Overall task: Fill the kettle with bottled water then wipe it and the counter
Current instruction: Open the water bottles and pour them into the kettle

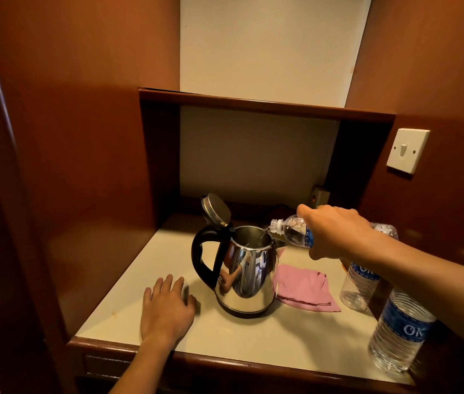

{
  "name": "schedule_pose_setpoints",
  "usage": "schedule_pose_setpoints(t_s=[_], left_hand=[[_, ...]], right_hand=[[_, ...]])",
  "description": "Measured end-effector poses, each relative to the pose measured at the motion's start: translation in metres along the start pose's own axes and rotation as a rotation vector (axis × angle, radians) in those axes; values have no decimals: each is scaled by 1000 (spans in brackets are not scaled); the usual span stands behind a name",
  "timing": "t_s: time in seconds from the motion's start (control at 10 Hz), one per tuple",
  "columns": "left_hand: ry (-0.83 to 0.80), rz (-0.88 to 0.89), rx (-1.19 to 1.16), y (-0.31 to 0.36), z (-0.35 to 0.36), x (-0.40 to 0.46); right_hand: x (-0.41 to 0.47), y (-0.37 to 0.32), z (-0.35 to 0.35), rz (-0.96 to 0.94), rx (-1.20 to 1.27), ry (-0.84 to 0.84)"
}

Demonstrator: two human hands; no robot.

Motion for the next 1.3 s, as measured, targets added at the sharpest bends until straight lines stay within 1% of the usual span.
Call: schedule_pose_setpoints(t_s=[1.3], left_hand=[[2, 0, -14, -2, -1, 0]], right_hand=[[9, -4, -12, -38, -130, 39]])
Point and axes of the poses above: each hand's wrist, its own x-axis towards the middle knuckle, its own z-axis out of the palm, y = z × x, the point moved 3 cm from there along x, towards the middle knuckle
